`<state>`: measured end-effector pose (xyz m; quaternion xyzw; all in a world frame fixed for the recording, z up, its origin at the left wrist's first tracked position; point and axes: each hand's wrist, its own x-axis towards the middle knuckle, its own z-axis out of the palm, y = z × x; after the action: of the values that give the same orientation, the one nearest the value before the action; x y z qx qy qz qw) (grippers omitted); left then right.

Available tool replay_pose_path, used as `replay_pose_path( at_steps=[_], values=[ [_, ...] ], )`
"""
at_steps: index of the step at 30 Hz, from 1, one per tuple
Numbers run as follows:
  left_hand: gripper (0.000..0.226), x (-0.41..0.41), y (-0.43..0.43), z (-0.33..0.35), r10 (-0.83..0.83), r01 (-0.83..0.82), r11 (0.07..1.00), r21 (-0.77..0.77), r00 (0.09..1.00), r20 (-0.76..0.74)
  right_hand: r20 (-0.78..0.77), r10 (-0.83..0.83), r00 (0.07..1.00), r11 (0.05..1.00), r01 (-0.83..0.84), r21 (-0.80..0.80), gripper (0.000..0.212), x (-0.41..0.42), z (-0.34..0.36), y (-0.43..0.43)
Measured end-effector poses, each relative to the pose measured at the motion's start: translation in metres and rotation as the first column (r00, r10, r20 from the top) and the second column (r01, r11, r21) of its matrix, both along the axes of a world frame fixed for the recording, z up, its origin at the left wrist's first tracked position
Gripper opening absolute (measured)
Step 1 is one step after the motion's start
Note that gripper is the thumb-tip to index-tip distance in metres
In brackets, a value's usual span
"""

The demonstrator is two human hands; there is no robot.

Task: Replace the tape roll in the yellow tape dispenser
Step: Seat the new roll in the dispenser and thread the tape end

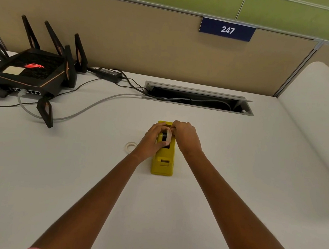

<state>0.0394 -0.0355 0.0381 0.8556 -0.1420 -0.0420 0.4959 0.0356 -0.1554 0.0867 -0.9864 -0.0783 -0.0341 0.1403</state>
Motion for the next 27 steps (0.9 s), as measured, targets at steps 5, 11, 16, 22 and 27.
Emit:
replay_pose_path(
  at_steps=[5, 11, 16, 22, 27],
  values=[
    [0.045, 0.000, 0.000, 0.002, 0.000, 0.000, 1.000, 0.004, 1.000, -0.020, -0.014, -0.001, 1.000, 1.000, 0.001, 0.004, 0.022, 0.000, 0.000, 0.001],
    [0.036, 0.008, 0.004, 0.010, -0.053, 0.054, 0.998, 0.036, 0.998, -0.036, 0.001, 0.029, 1.000, 1.000, -0.029, -0.005, 0.020, -0.005, -0.002, -0.001],
    [0.036, 0.006, 0.002, 0.011, -0.041, 0.041, 0.999, 0.018, 0.999, -0.034, 0.018, 0.061, 0.998, 0.997, -0.060, -0.050, 0.021, -0.010, -0.002, 0.001],
    [0.042, 0.001, 0.001, 0.011, -0.032, 0.033, 0.999, 0.016, 0.999, -0.016, 0.018, 0.055, 0.998, 0.995, -0.053, -0.081, 0.024, -0.004, 0.003, 0.002],
    [0.050, -0.003, 0.001, 0.010, 0.010, -0.010, 1.000, 0.000, 1.000, -0.028, 0.016, 0.034, 0.999, 0.995, -0.032, -0.095, 0.023, 0.002, 0.003, 0.005]
  ],
)
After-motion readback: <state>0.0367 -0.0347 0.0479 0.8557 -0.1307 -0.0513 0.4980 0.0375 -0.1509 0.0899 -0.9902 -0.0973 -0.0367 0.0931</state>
